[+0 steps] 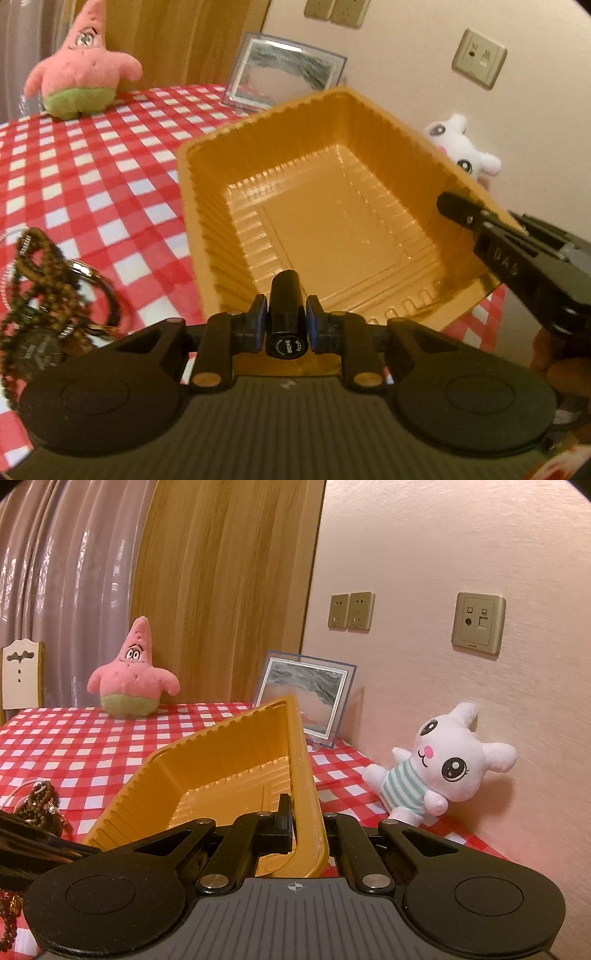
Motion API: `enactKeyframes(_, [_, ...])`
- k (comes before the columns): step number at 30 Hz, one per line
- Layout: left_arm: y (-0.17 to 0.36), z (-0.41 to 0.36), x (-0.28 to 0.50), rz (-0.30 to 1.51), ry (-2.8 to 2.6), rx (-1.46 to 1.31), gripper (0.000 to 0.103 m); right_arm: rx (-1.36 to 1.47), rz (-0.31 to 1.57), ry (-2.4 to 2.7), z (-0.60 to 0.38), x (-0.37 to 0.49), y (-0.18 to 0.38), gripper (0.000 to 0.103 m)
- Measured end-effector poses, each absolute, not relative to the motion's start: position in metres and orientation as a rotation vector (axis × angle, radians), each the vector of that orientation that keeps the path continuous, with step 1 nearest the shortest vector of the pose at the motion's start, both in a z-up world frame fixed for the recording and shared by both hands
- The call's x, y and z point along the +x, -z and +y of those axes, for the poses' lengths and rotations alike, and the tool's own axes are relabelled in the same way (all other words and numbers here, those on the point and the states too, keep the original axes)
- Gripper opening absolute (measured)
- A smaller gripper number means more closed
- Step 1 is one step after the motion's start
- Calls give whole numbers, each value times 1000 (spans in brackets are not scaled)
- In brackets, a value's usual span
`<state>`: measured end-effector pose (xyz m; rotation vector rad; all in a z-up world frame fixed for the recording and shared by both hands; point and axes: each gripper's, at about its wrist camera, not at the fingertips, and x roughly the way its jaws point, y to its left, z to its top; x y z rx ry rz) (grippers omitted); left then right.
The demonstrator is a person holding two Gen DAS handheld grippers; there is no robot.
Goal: Organize jewelry
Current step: 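Carry the black item into the tray held by the right tool and release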
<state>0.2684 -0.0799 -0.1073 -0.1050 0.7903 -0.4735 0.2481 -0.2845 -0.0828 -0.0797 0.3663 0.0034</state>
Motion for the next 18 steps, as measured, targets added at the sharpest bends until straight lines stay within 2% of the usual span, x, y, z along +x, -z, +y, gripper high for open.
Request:
enactKeyframes(3, [107,-79,267,795,484,-140,19,-86,367,-2,-285,248,82,4])
enactKeyframes(6, [96,-72,258,751,495,-146,26,-90,369,2,-286,248,82,4])
enactKeyframes(11, [79,-38,231,735,503,-178,27,-90,379,11,-287,249,83,4])
enactKeyframes(18, [94,31,179,838,338,-89,27,-97,385,28,-287,246,83,4])
